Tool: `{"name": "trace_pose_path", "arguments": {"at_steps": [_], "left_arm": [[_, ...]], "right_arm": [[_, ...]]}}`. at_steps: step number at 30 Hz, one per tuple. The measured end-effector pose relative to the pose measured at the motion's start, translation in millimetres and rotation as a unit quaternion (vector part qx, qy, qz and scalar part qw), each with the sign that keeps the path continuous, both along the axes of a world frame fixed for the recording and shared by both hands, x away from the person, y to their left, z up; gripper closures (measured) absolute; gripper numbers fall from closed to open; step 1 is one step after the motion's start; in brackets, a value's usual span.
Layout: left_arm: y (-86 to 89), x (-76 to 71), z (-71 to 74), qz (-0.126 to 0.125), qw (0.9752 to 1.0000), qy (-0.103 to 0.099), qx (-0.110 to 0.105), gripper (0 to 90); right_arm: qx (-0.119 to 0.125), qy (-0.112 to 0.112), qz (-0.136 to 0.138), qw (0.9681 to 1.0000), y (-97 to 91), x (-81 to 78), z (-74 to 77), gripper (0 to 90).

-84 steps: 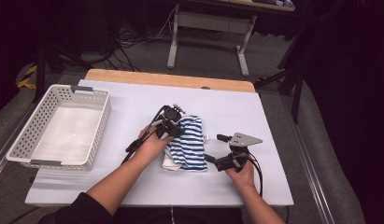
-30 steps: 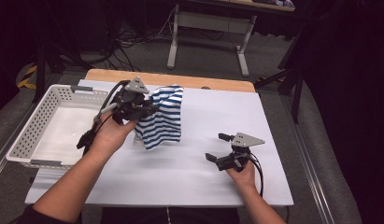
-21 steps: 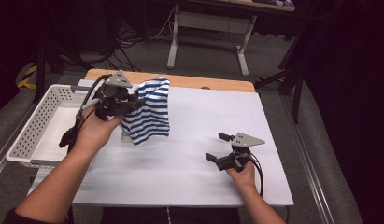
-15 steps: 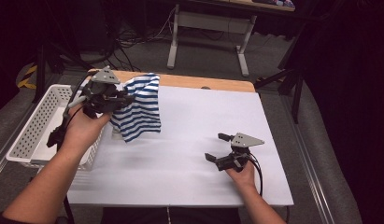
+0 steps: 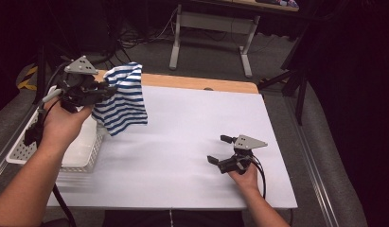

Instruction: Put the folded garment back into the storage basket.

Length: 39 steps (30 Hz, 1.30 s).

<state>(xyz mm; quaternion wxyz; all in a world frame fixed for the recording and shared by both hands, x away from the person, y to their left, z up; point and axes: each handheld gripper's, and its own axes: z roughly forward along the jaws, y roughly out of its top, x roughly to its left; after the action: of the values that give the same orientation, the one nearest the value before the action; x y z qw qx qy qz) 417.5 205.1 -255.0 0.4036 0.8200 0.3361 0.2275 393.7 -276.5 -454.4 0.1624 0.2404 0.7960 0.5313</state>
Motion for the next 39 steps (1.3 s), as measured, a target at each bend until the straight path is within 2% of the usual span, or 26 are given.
{"name": "trace_pose_path", "arguments": {"at_steps": [10,24,30,39], "left_arm": [[26.4,-1.0,9.0,0.019,0.9998,-0.002,0.011,76.4],[68.7,-7.4,10.2,0.053,0.9983,-0.004,0.025,76.4],[84.3,-12.6,8.6,0.061,0.9976,-0.004,0.034,76.4],[108.6,-24.1,1.3,0.071,0.9963,0.009,0.048,76.4]], "right_arm": [[-0.001,0.001,0.002,1.0,0.9,-0.5,-0.1,0.0],[-0.003,0.002,0.004,1.0,1.8,-0.9,-0.4,0.0],[-0.003,0.003,0.006,1.0,1.8,-1.1,-0.3,0.0],[-0.003,0.003,0.006,1.0,1.9,-1.2,-0.3,0.0]]}}
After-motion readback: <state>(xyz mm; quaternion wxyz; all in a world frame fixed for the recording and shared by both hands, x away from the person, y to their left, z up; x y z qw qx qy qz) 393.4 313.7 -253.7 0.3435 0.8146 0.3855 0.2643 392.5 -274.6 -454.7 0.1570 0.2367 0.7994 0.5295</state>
